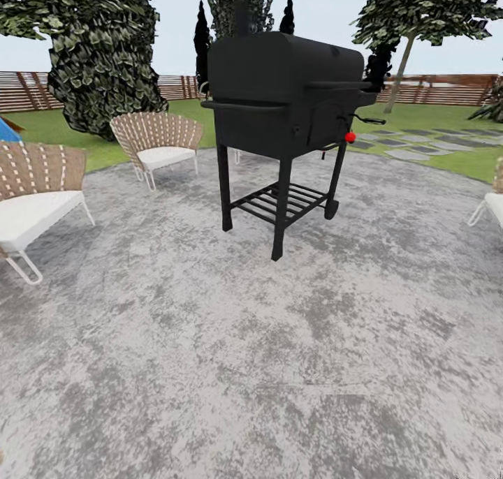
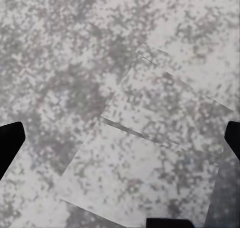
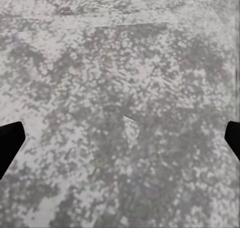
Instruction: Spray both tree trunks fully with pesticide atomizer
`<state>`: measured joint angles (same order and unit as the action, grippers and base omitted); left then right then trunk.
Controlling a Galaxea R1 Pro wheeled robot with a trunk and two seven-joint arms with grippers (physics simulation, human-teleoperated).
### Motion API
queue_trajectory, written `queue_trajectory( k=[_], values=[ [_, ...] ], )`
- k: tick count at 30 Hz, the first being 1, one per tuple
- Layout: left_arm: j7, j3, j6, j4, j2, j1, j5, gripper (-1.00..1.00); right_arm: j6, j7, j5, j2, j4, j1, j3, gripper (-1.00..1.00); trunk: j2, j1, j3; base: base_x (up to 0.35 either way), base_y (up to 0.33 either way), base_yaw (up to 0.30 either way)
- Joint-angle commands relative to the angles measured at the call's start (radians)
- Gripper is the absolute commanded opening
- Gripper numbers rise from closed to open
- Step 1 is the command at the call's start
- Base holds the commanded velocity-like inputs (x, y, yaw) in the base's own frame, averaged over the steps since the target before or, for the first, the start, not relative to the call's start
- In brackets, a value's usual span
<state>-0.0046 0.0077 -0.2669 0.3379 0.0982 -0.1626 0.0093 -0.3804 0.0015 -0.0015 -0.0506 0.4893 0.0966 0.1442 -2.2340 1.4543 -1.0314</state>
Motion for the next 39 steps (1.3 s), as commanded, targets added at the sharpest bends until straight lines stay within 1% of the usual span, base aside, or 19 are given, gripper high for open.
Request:
queue_trajectory(
  k=[1,24,39],
  values=[
    [0.000,0.000,0.000,0.000,0.000,0.000,0.000,1.00,0.000,0.000,0.000,0.000,0.000,0.000,0.000,1.00,0.000,0.000,0.000,0.241,-0.164,-0.293],
    [0.000,0.000,0.000,0.000,0.000,0.000,0.000,1.00,0.000,0.000,0.000,0.000,0.000,0.000,0.000,1.00,0.000,0.000,0.000,0.243,-0.164,-0.293],
    [0.000,0.001,0.000,0.001,0.001,0.000,-0.002,1.00,0.000,0.000,0.000,0.000,0.000,0.000,-0.001,1.00,0.000,0.000,0.000,0.285,-0.137,-0.292]
  ],
)
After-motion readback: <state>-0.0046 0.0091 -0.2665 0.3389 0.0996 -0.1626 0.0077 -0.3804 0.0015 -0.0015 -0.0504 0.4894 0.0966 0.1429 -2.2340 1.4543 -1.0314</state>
